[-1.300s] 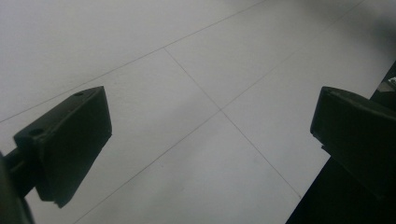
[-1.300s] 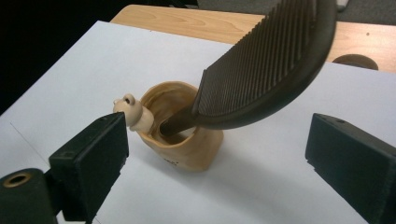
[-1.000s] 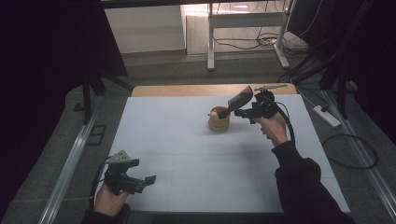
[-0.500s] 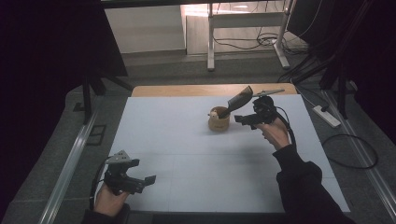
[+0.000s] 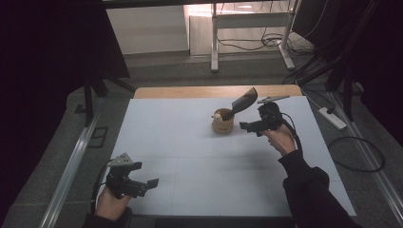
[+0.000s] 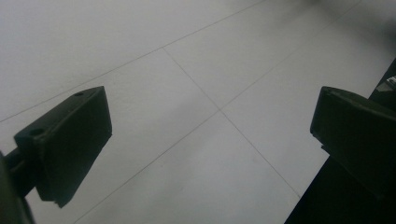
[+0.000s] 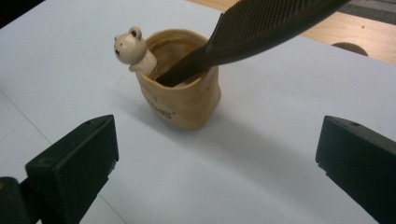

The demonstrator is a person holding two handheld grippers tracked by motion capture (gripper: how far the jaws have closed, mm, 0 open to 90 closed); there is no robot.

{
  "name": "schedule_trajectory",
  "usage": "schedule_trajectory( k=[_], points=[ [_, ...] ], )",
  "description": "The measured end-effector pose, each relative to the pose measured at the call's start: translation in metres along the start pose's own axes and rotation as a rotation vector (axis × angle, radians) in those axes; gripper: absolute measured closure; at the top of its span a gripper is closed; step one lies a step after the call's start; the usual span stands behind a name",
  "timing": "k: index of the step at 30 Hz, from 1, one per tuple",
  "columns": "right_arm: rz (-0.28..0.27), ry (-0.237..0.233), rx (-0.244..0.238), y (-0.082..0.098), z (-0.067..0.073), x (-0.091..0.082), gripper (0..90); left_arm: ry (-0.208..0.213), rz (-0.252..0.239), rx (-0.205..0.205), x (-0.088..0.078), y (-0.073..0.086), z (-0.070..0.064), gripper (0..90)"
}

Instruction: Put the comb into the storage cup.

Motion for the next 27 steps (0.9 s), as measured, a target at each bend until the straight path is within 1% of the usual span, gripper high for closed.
schedule_trajectory(
  k=[7, 17, 20, 27],
  points=[
    [0.019, -0.001, -0.030, 0.007, 0.007, -0.002, 0.0, 0.004, 0.002, -0.002, 0.000, 0.000, 0.000, 0.0],
    [0.034, 0.014, -0.043, 0.014, 0.012, -0.009, 0.0, 0.005, 0.001, -0.006, 0.000, 0.000, 0.001, 0.0],
    [0.039, 0.011, -0.053, 0.016, 0.015, -0.011, 0.0, 0.003, 0.001, -0.006, 0.000, 0.000, 0.000, 0.0],
    [0.031, 0.006, -0.074, 0.019, 0.023, -0.020, 0.0, -0.002, 0.001, -0.005, 0.000, 0.000, 0.000, 0.1]
  ],
)
Point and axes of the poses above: each handheld gripper's, and its own axes: x roughly forward along the jaws, y roughly out of its underside, z roughly to its left, the point moved 4 cm from there along x, roughly forward along the jaws, and after that the axes turned 12 degrees about -x, right-handed, at the moved point
